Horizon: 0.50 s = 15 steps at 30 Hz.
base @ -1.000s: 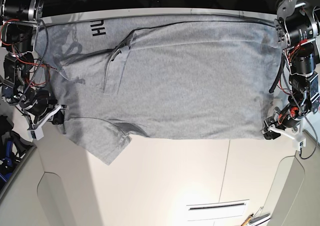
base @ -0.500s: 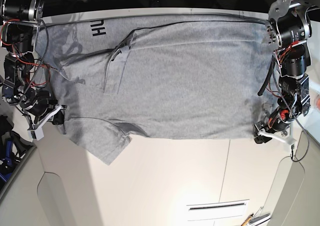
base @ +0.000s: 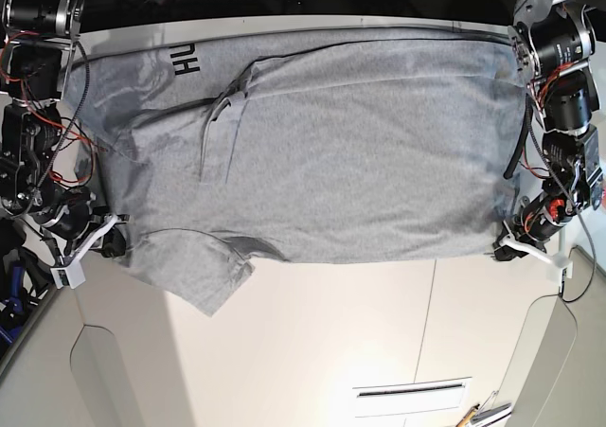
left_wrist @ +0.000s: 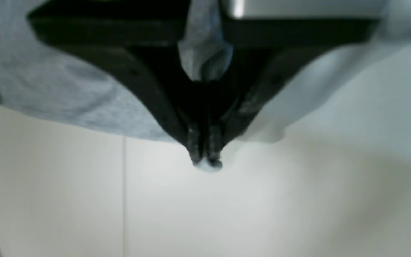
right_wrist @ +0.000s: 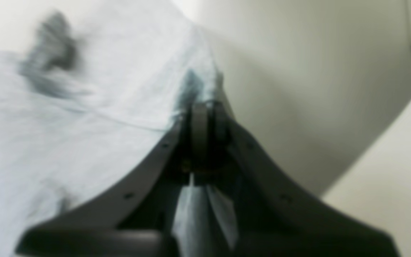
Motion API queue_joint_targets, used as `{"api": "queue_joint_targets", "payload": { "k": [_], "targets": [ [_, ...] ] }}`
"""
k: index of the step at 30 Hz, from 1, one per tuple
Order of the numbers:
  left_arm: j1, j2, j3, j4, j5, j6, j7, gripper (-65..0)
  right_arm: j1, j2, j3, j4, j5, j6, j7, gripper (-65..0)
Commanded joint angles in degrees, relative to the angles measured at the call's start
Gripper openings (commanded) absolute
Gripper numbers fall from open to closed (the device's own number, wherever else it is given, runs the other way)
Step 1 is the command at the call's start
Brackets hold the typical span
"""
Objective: Fold the T-shirt properly
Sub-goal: 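Lift the grasped edge and fold it over onto the other half, release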
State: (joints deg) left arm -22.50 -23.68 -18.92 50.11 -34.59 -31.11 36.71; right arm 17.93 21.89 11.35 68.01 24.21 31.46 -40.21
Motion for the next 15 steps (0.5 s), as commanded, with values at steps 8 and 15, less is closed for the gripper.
{"api": "queue_joint_targets", "payload": {
  "k": [8, 15],
  "targets": [
    [10.84, -0.94, -7.48, 17.51, -8.37, -2.62, 9.33, -65.0, -9.90, 0.96, 4.33, 16.06, 1.95, 0.24, -4.04, -65.0],
    [21.59, -0.94, -13.60, 30.14, -11.96, -3.04, 12.09, -65.0, -18.86, 0.98, 12.59, 22.12, 4.70, 0.26, -6.91, -65.0]
  ]
}}
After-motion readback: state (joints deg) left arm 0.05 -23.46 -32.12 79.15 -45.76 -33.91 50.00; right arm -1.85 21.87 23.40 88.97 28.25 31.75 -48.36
